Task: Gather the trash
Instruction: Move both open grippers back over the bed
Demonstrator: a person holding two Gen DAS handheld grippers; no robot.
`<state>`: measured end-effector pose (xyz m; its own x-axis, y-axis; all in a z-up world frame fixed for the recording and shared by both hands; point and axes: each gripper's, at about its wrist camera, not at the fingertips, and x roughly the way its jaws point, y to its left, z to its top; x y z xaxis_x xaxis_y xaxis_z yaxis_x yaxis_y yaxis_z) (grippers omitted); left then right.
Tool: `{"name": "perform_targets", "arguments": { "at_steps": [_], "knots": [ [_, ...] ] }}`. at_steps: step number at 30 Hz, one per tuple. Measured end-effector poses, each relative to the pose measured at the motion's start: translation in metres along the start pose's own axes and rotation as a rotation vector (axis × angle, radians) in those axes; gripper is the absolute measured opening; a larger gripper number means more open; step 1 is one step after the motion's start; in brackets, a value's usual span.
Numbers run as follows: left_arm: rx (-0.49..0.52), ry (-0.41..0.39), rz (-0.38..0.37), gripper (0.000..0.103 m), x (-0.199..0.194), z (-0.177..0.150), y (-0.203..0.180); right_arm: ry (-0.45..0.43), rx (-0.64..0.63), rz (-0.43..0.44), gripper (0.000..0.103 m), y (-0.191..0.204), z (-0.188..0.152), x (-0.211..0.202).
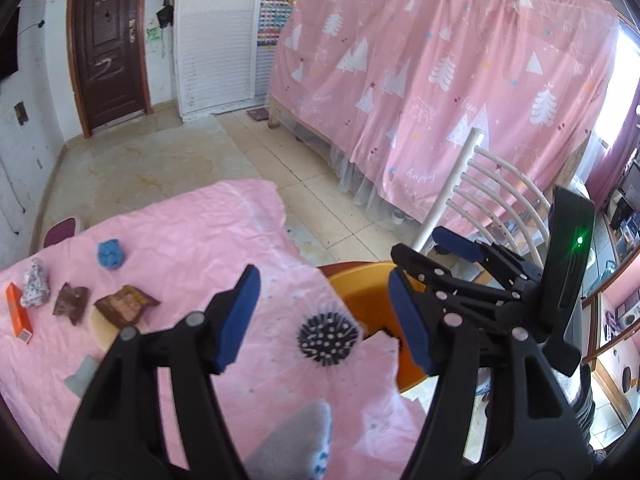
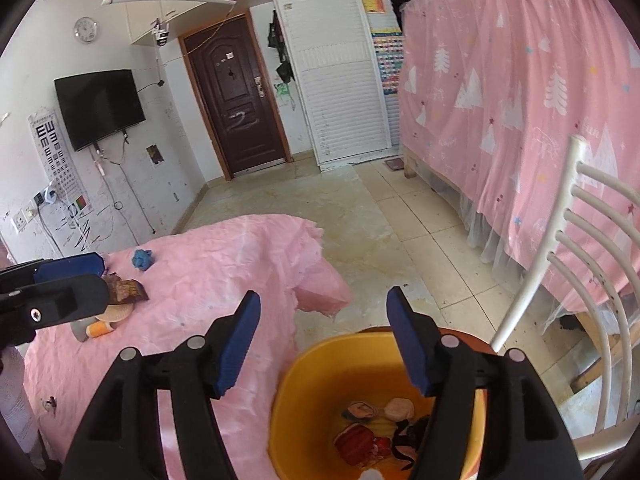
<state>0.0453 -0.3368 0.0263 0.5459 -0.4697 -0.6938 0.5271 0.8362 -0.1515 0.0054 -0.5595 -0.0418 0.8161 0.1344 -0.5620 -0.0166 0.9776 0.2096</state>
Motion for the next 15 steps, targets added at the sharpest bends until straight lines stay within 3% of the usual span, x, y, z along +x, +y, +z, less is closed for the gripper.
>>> {"name": "perform_targets", "arguments": {
  "at_steps": [15],
  "knots": [
    [-0.124,-0.041,0.102,0.065,-0.047,-0.024,0.097,0.052,-0.143,0.094,0.059,0.105,0.019,0.036]
  ]
}}
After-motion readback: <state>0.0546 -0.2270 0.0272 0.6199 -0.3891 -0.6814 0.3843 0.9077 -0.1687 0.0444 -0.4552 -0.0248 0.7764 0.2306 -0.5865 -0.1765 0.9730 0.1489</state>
